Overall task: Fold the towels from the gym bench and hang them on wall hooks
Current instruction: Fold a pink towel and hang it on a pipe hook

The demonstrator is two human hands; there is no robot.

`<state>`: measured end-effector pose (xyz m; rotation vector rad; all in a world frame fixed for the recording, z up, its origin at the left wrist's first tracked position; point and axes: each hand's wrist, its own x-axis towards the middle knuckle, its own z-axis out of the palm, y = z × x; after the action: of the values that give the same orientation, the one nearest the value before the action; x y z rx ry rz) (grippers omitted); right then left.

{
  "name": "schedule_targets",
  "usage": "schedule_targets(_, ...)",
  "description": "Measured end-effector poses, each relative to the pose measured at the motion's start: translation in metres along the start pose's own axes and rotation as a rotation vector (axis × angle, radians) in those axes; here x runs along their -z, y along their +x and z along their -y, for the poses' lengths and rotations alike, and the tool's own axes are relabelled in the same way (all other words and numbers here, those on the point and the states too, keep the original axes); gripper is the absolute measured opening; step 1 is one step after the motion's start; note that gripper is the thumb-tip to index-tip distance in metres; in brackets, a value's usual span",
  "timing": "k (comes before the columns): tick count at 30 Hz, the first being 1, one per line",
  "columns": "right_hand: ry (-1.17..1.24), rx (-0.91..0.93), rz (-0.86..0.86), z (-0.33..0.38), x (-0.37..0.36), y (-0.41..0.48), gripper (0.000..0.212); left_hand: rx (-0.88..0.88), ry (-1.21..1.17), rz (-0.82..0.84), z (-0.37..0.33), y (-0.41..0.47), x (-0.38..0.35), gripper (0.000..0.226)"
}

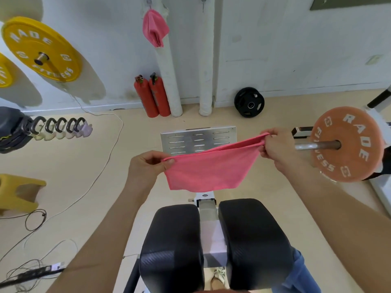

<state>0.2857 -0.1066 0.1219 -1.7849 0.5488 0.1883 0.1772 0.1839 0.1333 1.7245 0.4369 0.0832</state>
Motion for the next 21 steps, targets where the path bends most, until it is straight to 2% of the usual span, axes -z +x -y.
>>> schedule_targets(4, -0.653, 0.354, -0.026, 0.001, 0.010, 0.009, 0.029, -0.015, 0.122, -0.040, 0.003, 0.013, -0.005, 0.016)
schedule_targets(6, -0.767, 0.425, -0.006, 0.008, 0.015, 0.009, 0.029, -0.047, 0.167, -0.074, 0.004, 0.018, -0.008, 0.020)
schedule_targets(11, -0.805, 0.445, 0.031, 0.013, 0.032, -0.013, 0.028, -0.251, 0.361, -0.147, 0.003, 0.011, -0.004, 0.024)
schedule_targets(14, -0.729, 0.319, 0.077, -0.011, 0.045, -0.046, 0.030, -0.333, 0.410, -0.105, 0.010, -0.015, 0.005, 0.027)
schedule_targets(16, -0.595, 0.208, 0.102, -0.049, 0.046, -0.074, 0.030, -0.257, 0.344, -0.078, 0.029, -0.039, 0.013, 0.029)
schedule_targets(18, -0.479, 0.098, 0.102, -0.097, 0.041, -0.106, 0.034, -0.064, 0.254, -0.049, 0.060, -0.065, 0.021, 0.028)
schedule_targets(21, -0.485, -0.039, 0.087, -0.169, 0.031, -0.150, 0.033, 0.168, 0.218, 0.027, 0.113, -0.110, 0.033, 0.030)
